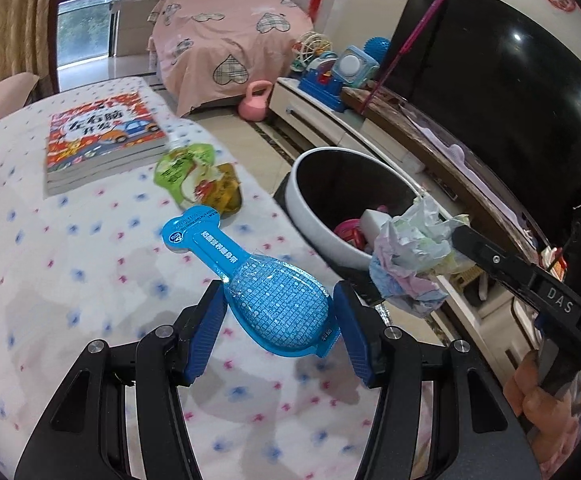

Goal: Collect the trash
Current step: 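Carry the wrappers and blue brush over the bin and release both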

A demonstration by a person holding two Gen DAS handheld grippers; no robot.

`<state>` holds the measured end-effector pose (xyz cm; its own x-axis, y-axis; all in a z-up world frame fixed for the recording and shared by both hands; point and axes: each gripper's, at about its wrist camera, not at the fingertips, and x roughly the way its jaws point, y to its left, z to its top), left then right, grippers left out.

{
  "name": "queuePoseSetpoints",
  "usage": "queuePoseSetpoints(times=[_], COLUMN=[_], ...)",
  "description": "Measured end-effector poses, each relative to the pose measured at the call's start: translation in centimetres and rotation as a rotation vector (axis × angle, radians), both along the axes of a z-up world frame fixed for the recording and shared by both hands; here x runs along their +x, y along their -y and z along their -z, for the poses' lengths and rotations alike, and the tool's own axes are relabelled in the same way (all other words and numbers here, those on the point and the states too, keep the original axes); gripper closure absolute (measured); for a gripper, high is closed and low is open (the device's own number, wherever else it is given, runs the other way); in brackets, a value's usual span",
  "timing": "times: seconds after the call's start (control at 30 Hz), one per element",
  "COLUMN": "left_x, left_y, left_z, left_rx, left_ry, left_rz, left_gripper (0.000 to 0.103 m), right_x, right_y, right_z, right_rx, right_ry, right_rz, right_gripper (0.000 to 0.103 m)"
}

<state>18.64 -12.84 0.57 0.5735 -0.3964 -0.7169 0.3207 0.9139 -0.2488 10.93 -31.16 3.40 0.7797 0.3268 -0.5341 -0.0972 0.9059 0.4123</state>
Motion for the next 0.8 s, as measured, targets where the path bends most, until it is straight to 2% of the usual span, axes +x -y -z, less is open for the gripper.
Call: queuePoseSetpoints(times=[0.8], left_x=[0.7], left_y=[4.3], left_z=[-1.5], left_rx=[0.031], left_ry=[0.045], left_rz=[0.068], left_gripper=[0.048], right_x=[0.1], right_y=[2.7], right_z=[-0.9], right_rx=[-0.001], right_ry=[0.026], right_rz=[0.042], right_gripper=[0.1])
